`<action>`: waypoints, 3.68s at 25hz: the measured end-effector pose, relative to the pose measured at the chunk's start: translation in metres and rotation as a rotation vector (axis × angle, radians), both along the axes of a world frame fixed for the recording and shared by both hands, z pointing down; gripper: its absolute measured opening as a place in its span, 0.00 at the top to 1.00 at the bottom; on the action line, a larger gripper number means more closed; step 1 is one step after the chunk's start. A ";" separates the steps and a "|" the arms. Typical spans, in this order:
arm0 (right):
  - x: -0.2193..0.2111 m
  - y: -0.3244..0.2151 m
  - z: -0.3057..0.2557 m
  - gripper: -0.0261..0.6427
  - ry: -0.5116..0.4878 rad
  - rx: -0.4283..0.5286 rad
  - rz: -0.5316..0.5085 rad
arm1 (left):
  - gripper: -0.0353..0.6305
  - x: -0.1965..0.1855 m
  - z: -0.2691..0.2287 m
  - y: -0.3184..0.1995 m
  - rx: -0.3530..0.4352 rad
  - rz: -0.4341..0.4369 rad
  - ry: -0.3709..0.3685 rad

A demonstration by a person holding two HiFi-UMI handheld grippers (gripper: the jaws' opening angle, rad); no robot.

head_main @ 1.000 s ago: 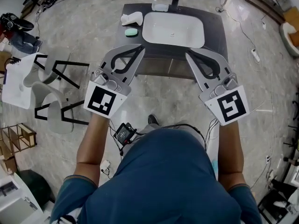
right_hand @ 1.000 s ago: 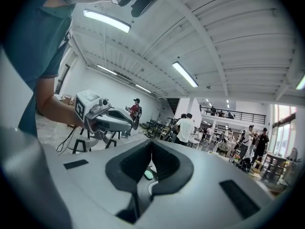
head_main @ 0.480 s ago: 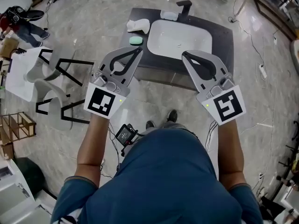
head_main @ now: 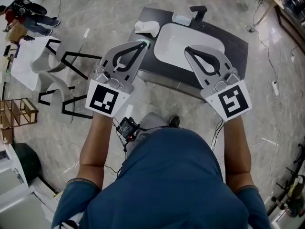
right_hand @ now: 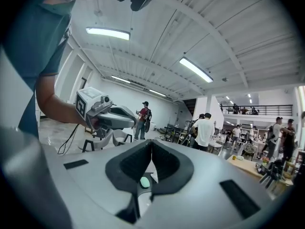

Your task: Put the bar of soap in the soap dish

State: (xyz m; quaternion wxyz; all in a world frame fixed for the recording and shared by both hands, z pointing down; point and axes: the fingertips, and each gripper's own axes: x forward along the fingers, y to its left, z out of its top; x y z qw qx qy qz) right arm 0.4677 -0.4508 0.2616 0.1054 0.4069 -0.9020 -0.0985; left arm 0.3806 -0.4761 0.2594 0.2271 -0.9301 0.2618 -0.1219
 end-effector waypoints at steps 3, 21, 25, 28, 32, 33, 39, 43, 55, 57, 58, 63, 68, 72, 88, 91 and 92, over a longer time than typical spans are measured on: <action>-0.007 -0.017 0.002 0.94 -0.005 -0.008 -0.026 | 0.94 -0.006 0.001 -0.014 0.002 -0.015 -0.014; -0.069 -0.173 0.039 0.94 0.017 -0.099 0.019 | 0.94 -0.053 0.032 -0.172 -0.071 0.073 0.032; -0.080 -0.193 0.057 0.94 0.034 -0.121 0.021 | 0.94 -0.063 0.043 -0.192 -0.091 0.082 0.047; -0.084 -0.205 0.069 0.94 0.034 -0.145 0.017 | 0.94 -0.069 0.046 -0.201 -0.093 0.078 0.042; -0.093 -0.224 0.082 0.94 0.017 -0.153 -0.006 | 0.94 -0.078 0.051 -0.208 -0.110 0.039 0.045; -0.096 -0.227 0.088 0.94 0.015 -0.167 -0.022 | 0.94 -0.080 0.052 -0.210 -0.107 0.029 0.039; -0.115 -0.241 0.121 0.94 0.023 -0.232 -0.116 | 0.94 -0.096 0.054 -0.215 -0.119 -0.044 0.032; -0.128 -0.250 0.152 0.94 0.053 -0.289 -0.165 | 0.94 -0.107 0.059 -0.218 -0.128 -0.087 0.034; -0.169 -0.266 0.249 0.80 0.120 -0.491 -0.256 | 0.94 -0.135 0.079 -0.224 -0.169 -0.142 0.041; -0.174 -0.268 0.267 0.76 0.144 -0.527 -0.269 | 0.94 -0.138 0.082 -0.226 -0.177 -0.148 0.039; -0.176 -0.268 0.277 0.74 0.159 -0.545 -0.276 | 0.94 -0.140 0.084 -0.227 -0.182 -0.151 0.039; -0.184 -0.269 0.326 0.63 0.259 -0.617 -0.296 | 0.94 -0.147 0.092 -0.231 -0.209 -0.170 0.045; -0.188 -0.271 0.372 0.52 0.363 -0.675 -0.306 | 0.94 -0.154 0.102 -0.236 -0.233 -0.184 0.038; -0.187 -0.270 0.402 0.48 0.432 -0.721 -0.319 | 0.94 -0.157 0.111 -0.237 -0.252 -0.194 0.029; -0.185 -0.277 0.453 0.51 0.529 -0.769 -0.290 | 0.94 -0.170 0.128 -0.246 -0.296 -0.221 0.047; -0.185 -0.278 0.454 0.52 0.540 -0.785 -0.283 | 0.94 -0.171 0.130 -0.249 -0.302 -0.223 0.054; -0.185 -0.278 0.454 0.52 0.545 -0.793 -0.284 | 0.94 -0.171 0.130 -0.250 -0.303 -0.223 0.056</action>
